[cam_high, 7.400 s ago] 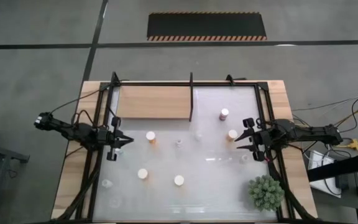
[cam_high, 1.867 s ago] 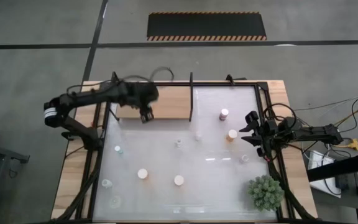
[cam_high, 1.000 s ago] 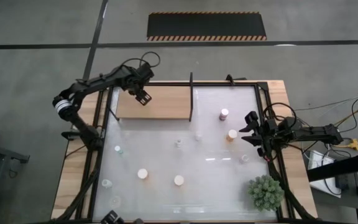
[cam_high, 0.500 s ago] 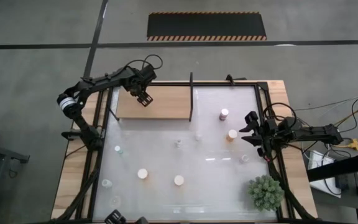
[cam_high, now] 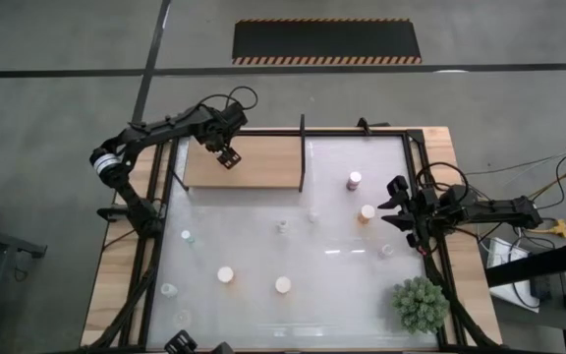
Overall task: Pick and place medicine bottles onto shelf by color
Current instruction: Put the middle left large yellow pill bottle on the shelf
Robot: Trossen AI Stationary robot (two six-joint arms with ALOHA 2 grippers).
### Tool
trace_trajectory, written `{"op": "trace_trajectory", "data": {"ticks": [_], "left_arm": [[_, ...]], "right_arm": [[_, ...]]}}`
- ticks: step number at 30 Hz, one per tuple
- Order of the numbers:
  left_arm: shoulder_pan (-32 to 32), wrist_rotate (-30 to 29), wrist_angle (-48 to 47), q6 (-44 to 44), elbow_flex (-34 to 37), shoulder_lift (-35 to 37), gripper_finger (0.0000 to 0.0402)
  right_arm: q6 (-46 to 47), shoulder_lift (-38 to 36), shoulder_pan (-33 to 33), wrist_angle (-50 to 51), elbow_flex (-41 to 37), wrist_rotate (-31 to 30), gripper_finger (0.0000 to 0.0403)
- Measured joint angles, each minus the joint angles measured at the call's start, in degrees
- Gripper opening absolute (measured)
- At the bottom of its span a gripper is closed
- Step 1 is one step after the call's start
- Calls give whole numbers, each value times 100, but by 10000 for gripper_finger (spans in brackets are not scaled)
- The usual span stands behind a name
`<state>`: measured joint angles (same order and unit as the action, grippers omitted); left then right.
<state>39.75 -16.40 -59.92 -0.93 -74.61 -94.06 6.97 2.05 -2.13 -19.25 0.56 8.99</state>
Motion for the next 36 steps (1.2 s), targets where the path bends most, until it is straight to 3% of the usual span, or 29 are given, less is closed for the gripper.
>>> {"op": "trace_trajectory", "data": {"ticks": [14, 20, 28, 36], "left_arm": [[-196, -28, -757, 432, -551, 507, 255], [-323, -14, -445, 449, -412, 843, 179], [-323, -36, 486, 443, 237, 813, 18], [-313, -157, 702, 440, 605, 806, 10]], "right_arm": [[-9, -1, 2, 50, 0, -2, 128], [-28, -1, 2, 54, 0, -2, 128], [-90, -1, 1, 57, 0, -2, 128], [-57, -1, 0, 71, 0, -2, 128]]}}
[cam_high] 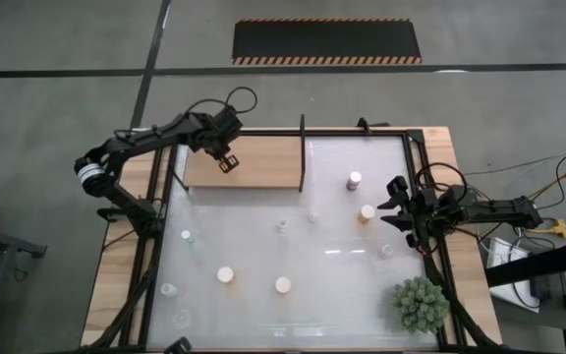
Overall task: Pick and place medicine bottles onto shelf by color
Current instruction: Put the middle left large yellow pill bottle on the shelf
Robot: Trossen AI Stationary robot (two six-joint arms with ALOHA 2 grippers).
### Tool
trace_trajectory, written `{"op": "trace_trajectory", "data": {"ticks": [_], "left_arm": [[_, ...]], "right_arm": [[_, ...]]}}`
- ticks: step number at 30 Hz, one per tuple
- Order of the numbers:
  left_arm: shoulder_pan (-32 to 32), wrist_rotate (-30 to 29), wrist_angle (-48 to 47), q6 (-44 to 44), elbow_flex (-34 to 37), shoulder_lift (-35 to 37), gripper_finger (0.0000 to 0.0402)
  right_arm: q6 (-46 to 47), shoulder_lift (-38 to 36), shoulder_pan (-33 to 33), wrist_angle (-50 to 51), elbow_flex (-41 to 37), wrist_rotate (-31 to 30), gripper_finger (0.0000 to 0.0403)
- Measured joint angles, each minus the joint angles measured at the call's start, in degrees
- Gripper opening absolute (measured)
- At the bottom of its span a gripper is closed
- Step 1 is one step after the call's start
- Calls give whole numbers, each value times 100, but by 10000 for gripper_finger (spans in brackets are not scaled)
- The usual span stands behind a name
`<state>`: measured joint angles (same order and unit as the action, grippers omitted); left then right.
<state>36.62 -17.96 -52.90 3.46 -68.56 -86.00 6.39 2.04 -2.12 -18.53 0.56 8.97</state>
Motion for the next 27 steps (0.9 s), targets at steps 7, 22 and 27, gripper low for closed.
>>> {"op": "trace_trajectory", "data": {"ticks": [7, 22, 27], "left_arm": [[12, -472, 284, 0, 270, 11, 10], [198, -1403, 256, 194, 331, -24, 11], [171, -1374, 257, 186, 116, 61, 11]], "right_arm": [[2, 0, -1, 6, 1, 0, 128], [2, 0, 1, 25, 0, 0, 128], [2, 0, -1, 27, 0, 0, 128]]}}
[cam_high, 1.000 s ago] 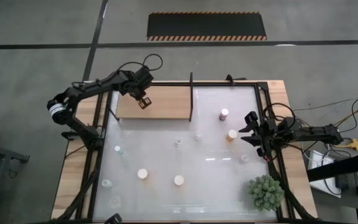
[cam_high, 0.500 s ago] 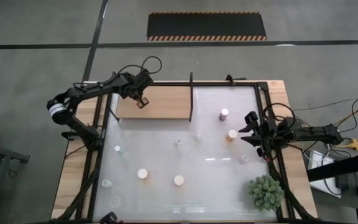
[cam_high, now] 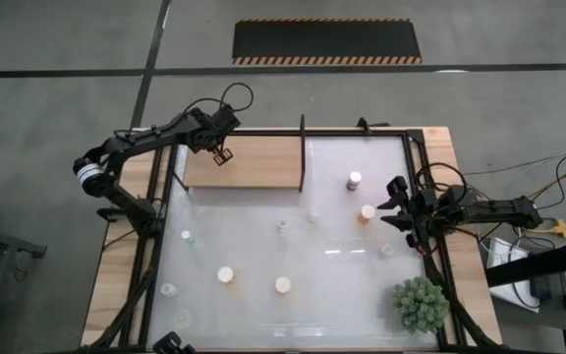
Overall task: Pick and place medicine bottles onto shelf by color
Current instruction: Put the middle left large yellow pill bottle on the shelf
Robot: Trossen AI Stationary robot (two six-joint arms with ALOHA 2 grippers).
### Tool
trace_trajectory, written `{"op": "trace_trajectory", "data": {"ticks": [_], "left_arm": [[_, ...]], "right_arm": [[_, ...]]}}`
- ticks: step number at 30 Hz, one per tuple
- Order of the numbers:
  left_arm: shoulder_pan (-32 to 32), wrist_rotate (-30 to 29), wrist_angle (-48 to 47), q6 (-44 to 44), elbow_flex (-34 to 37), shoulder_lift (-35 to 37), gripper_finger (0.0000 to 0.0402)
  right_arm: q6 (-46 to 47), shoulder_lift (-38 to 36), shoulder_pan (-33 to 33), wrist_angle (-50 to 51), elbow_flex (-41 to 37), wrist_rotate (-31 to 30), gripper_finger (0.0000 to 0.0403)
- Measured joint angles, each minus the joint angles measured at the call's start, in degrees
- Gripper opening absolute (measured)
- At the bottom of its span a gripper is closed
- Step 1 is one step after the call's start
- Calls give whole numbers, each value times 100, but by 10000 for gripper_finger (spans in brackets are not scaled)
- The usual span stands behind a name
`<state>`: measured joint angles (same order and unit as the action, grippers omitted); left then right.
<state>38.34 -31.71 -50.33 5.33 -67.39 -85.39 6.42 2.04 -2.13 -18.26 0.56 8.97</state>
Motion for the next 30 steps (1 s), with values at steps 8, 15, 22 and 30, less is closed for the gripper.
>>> {"op": "trace_trajectory", "data": {"ticks": [8, 15, 22, 30], "left_arm": [[-18, 868, 72, -44, 10, 31, 11], [18, 558, 49, -40, 127, -131, 11], [61, 140, 27, -18, 138, -170, 11], [-105, 135, -200, -116, -21, 96, 11]], "right_arm": [[-1, 0, 1, 0, 0, -2, 128], [-26, 0, 2, 4, 0, -2, 128], [-34, 0, 2, 2, 0, -2, 128], [-42, 0, 2, 39, 0, -2, 128]]}}
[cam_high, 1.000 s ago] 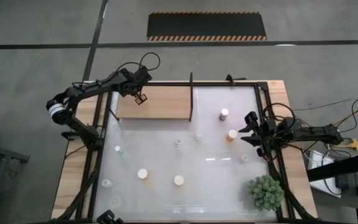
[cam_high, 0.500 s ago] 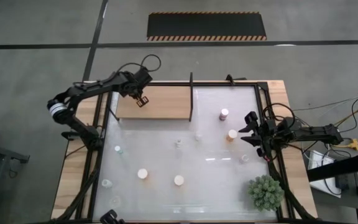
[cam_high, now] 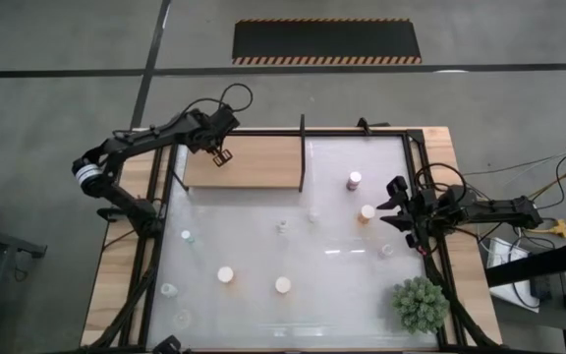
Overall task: Pick and place medicine bottles onto shelf by color
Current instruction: Put the middle left large yellow pill bottle on the shelf, then put the small transparent pill bottle on the shelf
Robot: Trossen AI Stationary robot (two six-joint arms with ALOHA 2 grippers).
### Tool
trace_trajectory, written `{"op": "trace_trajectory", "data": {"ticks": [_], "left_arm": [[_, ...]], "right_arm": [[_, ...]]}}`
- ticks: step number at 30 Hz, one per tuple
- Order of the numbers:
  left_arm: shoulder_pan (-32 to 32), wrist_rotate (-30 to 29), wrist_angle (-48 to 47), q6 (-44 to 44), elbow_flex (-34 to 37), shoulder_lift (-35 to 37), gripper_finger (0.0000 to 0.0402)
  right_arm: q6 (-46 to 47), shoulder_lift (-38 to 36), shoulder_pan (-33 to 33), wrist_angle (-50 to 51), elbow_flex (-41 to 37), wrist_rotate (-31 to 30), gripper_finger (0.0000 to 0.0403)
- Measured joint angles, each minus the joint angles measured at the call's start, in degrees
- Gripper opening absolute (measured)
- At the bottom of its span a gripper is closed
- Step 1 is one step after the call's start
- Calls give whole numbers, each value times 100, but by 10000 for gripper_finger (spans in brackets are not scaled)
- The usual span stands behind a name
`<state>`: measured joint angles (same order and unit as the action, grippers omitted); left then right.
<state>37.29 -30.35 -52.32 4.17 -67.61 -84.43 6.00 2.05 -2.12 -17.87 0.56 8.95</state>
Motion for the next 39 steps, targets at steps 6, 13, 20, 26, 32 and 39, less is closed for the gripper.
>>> {"op": "trace_trajectory", "data": {"ticks": [6, 13, 20, 26, 32, 39], "left_arm": [[-868, 247, 239, -189, 26, 878, 11], [-2203, 1494, 1525, 247, 565, 2034, 11], [-2763, 1779, 3236, 1103, 1661, 2990, 11], [-2777, 2413, 4476, 1262, 2571, 3543, 11], [-2805, 2843, 5168, 966, 3184, 3884, 11], [-2808, 3006, 5192, 664, 3497, 4262, 11]], "right_arm": [[-1, 2, -2, -119, 0, -24, 128], [-443, 34, -2, -810, 0, -983, 128], [-951, 614, -2, -1048, 348, -1647, 128], [-1243, 1653, 1, -1152, 1127, -1662, 128], [-1525, 2981, 1, -1133, 2022, -1646, 127], [-1731, 4410, 1, -945, 3225, -1635, 127]]}}
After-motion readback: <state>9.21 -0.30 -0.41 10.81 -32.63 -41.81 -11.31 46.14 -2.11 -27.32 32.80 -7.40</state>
